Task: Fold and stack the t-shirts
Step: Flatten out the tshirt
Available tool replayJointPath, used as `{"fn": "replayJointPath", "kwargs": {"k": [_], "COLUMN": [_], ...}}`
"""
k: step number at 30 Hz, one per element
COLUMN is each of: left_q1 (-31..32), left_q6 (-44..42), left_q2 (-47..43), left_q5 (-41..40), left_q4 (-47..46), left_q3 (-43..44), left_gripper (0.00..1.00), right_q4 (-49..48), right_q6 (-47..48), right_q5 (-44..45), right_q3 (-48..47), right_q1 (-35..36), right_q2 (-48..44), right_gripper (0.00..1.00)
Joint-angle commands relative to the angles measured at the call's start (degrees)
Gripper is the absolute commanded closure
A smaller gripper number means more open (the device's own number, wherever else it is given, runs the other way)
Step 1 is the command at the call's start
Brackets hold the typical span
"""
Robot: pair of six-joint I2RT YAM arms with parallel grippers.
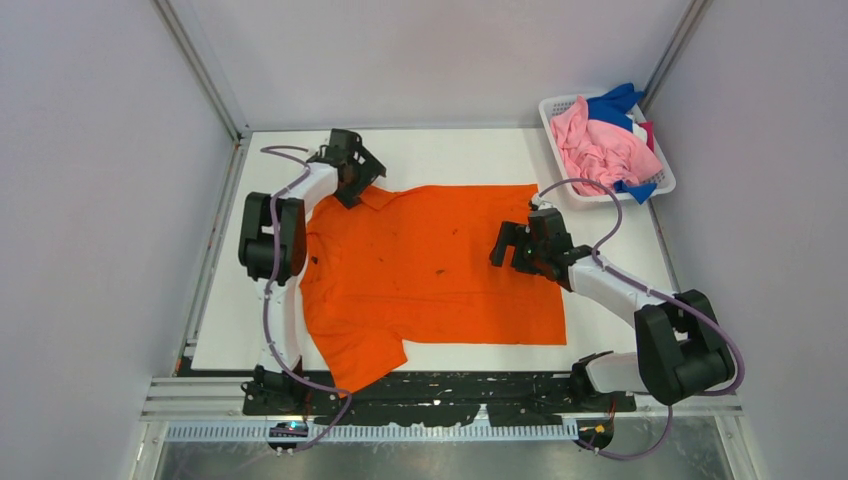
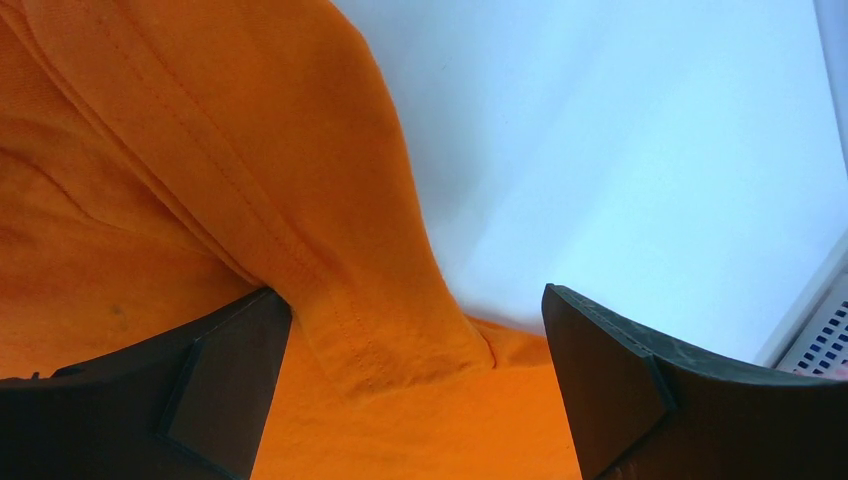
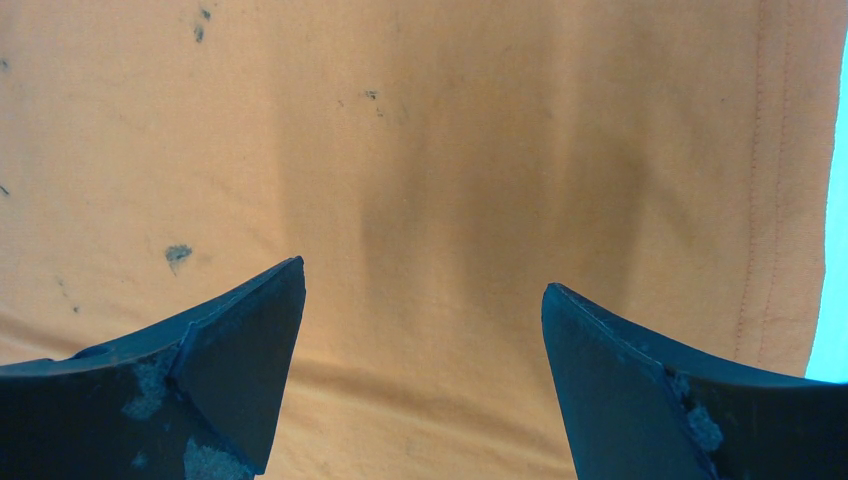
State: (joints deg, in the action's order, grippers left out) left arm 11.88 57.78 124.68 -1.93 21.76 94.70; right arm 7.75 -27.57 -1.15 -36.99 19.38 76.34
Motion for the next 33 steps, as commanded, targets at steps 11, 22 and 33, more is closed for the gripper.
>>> {"fn": "replayJointPath", "kwargs": {"k": [11, 22, 33], "left_q1": [0.71, 6.4, 6.55], "left_q6": [12.67, 22.82, 7.83], "left_q2": [8.66, 30.96, 21.17], "left_q5": [3.52, -2.1, 1.47], "left_q4": [-18.97, -27.61, -26.19], "left_q3": [9.58, 45.29, 40.49], "left_gripper": [0.0, 0.0, 0.0], "right_q4": [-2.22, -3.86, -4.31], "right_q6": [0.26, 0.06, 1.09], "right_q5": [0.88, 0.82, -0.23], "right_q3": [-3.72, -5.28, -5.55], "right_q1": [-1.07, -2.98, -4.03], "right_q2": [1.16, 4.22, 4.21], "right_gripper": [0.05, 0.05, 0.05]}}
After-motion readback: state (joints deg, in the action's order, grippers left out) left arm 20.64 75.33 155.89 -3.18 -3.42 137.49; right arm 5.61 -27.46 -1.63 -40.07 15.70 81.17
